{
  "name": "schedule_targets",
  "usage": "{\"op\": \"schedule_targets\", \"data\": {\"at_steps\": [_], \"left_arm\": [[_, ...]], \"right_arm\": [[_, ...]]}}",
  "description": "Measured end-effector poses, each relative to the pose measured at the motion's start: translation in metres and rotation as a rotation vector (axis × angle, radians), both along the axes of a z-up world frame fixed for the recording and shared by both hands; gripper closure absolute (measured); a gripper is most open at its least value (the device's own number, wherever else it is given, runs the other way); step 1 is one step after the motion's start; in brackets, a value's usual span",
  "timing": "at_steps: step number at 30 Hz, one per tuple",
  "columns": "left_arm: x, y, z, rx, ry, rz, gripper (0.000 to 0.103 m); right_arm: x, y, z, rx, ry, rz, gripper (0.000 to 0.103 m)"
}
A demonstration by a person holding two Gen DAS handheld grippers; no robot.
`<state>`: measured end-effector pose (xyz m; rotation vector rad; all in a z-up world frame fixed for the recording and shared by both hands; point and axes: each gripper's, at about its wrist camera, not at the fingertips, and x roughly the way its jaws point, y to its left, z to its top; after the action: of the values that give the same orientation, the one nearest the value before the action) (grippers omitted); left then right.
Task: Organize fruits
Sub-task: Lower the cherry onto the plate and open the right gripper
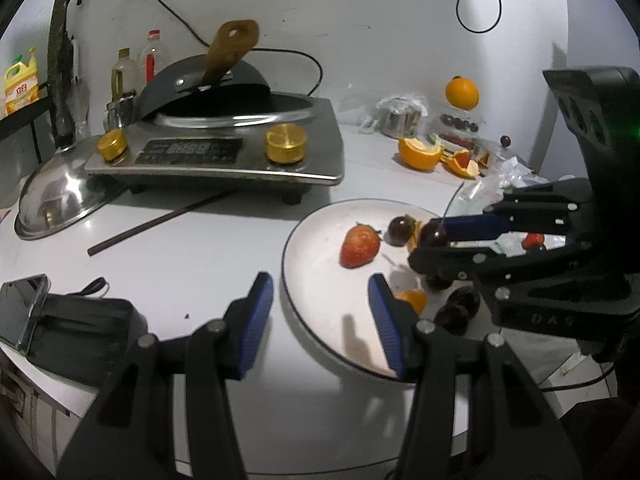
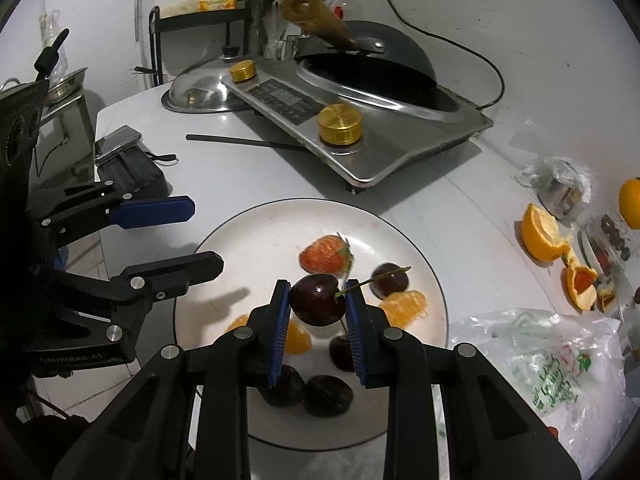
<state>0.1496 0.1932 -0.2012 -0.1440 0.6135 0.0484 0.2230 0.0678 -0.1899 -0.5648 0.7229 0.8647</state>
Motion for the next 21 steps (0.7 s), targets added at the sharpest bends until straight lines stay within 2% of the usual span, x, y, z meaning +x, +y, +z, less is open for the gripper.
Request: {"op": "schedule_targets", "data": {"at_steps": [12, 21], "left_arm": [[-0.008, 0.013, -0.003, -0.015, -0.007, 0.021, 0.052], [-0.016, 0.028, -0.007, -0.021, 0.004, 0.055, 0.052]], "right_arm": [[-0.019, 0.027, -0.001, -0.022, -0.036, 0.083, 0.074], [-0.016, 0.045, -0.015, -0.054, 0.004, 0.111, 0.074]]}}
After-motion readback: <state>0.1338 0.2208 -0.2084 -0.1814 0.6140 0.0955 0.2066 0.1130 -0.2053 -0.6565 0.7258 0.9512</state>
